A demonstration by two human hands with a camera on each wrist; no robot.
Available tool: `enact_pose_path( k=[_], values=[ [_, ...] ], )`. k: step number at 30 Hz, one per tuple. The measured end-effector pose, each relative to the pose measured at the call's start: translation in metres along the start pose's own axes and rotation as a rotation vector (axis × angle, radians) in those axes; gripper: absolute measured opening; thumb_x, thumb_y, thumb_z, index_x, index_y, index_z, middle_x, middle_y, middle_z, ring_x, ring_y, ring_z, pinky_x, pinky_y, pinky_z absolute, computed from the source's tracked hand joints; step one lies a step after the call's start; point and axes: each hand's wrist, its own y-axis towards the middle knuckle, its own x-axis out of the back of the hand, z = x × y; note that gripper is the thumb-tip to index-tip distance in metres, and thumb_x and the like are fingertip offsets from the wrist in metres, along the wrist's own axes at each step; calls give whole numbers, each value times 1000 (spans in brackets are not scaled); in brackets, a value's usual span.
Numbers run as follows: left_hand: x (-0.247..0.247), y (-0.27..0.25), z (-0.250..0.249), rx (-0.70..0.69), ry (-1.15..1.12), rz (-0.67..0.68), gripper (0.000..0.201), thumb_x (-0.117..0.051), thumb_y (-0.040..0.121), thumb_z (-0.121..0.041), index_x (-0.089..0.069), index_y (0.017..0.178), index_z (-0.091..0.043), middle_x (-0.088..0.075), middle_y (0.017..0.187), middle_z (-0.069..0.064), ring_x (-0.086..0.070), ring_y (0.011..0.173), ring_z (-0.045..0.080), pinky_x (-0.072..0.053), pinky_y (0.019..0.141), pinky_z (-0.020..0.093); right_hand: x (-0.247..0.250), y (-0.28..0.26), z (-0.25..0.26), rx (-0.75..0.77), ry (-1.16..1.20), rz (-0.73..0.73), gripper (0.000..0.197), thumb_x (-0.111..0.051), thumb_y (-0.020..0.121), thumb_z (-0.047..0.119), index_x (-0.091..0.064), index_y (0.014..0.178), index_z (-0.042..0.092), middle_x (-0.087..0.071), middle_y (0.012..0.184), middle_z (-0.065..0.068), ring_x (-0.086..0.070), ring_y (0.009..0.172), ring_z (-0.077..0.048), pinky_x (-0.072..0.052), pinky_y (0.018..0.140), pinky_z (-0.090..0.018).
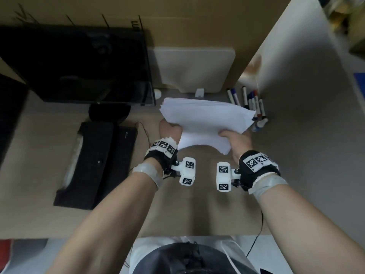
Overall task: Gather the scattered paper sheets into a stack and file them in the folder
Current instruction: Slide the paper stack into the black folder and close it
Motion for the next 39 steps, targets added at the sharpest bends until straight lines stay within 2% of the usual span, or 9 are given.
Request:
enact_pose_path(
  k=[2,6,12,16,20,25,30,34,39],
  values=[
    [15,-1,2,-64,23,-38,13,-47,78,14,-54,77,3,-48,61,0,-44,66,15,-31,45,3,-10,1,0,43,24,0,30,-74,71,-6,-60,91,12,-66,78,3,-63,67,-10,-49,59,-23],
    [37,4,34,84,196,50,41,-55,78,11,-52,119,5,-62,107,21,-61,100,33,-45,73,27,-24,6,-20,81,-115,118,27,-72,71,-7,-69,88,13,-69,79,3,-65,71,-12,-50,64,-23],
    [25,12,44,45,113,60,26,-54,79,14,-48,83,-11,-49,71,-2,-53,78,23,-48,60,24,-24,11,-27,-40,-190,183,30,-78,74,8,-68,101,14,-67,88,6,-61,77,-5,-42,57,-15],
    [20,16,39,83,-20,121,23,-64,82,0,-50,98,-9,-56,80,-3,-58,79,18,-49,74,30,-31,13,-29,-57,-175,129,73,-90,52,46,-65,110,10,-71,101,0,-68,87,-13,-49,62,-23],
    [32,22,41,58,-58,174,41,-75,80,-21,-59,115,-8,-68,102,2,-66,94,20,-50,65,16,-39,10,-22,-4,-185,114,42,-88,67,35,-66,91,8,-72,92,-3,-69,83,-20,-55,76,-31],
    [73,21,81,290,87,289,75,-80,59,-62,-65,116,-17,-71,103,3,-67,94,27,-54,90,47,-59,-5,-27,-109,-138,184,42,-82,77,29,-50,94,9,-58,87,0,-57,77,-15,-44,82,-32],
    [109,8,114,331,255,258,61,-67,84,-47,-56,126,-4,-63,114,6,-61,105,27,-46,93,35,-96,-24,-51,-272,-209,327,44,-85,74,25,-64,105,2,-72,99,-14,-70,89,-30,-56,86,-48],
    [139,17,139,412,330,227,55,-54,95,-38,-48,137,-3,-52,139,14,-50,126,31,-38,105,34,-134,-39,-67,-249,-285,275,72,-84,69,41,-53,118,-1,-66,104,-10,-66,92,-28,-55,85,-45],
    [199,30,162,422,390,230,51,-49,93,-17,-42,144,-15,-46,144,11,-48,128,30,-39,106,34,-167,-61,-78,-245,-301,197,42,-76,82,30,-56,106,2,-64,90,-7,-56,66,-16,-39,50,-24]
  ],
)
